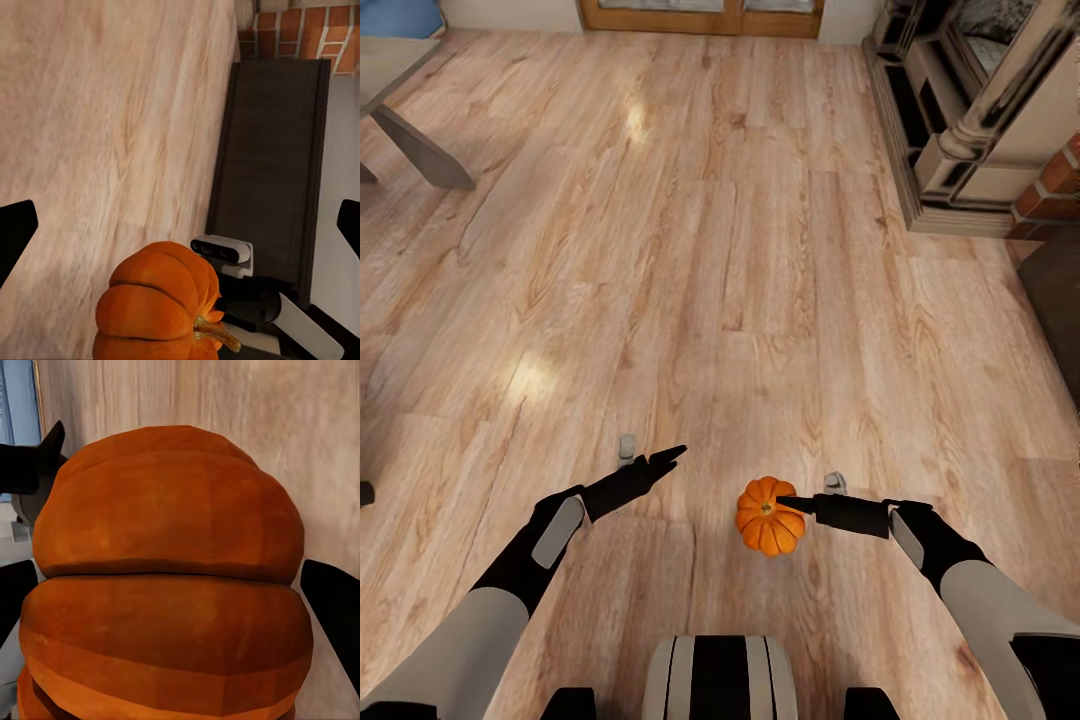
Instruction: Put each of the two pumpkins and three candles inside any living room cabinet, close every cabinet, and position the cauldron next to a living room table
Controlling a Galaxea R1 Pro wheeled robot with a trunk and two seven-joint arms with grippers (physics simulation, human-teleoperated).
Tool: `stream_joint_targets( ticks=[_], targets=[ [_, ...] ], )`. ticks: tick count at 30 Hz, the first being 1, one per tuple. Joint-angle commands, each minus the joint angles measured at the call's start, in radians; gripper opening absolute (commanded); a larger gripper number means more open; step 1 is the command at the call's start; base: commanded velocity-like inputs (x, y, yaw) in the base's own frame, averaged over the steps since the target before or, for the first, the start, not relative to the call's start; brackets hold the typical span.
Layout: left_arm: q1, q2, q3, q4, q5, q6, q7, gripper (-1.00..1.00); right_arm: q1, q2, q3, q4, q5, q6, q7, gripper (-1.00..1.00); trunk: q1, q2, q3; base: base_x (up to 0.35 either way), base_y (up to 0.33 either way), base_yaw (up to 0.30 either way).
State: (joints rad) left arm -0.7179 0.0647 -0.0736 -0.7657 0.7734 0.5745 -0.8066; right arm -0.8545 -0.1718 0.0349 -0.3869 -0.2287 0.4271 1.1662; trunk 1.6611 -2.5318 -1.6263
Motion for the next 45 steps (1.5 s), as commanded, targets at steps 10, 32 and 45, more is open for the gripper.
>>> stream_joint_targets(
  ticks=[10, 32, 45],
  targets=[
    [-0.001, 0.0, -0.002, -0.002, -0.001, 0.008, 0.001, 1.0, 0.006, 0.0, 0.0, 0.0, 0.004, -0.008, -0.002, -1.0, -0.004, 0.002, 0.039, 0.0, 0.0, 0.0],
    [-0.009, 0.029, -0.006, -0.047, -0.004, 0.027, 0.009, 1.0, 0.009, 0.001, 0.0, -0.001, 0.002, -0.008, -0.003, -1.0, -0.014, 0.008, 0.13, 0.0, 0.0, 0.237],
    [-0.009, 0.029, -0.006, -0.056, -0.002, 0.027, 0.046, 1.0, 0.009, 0.001, 0.0, 0.0, 0.002, -0.008, -0.003, -1.0, -0.02, 0.011, 0.18, 0.0, 0.0, 0.275]
  ],
)
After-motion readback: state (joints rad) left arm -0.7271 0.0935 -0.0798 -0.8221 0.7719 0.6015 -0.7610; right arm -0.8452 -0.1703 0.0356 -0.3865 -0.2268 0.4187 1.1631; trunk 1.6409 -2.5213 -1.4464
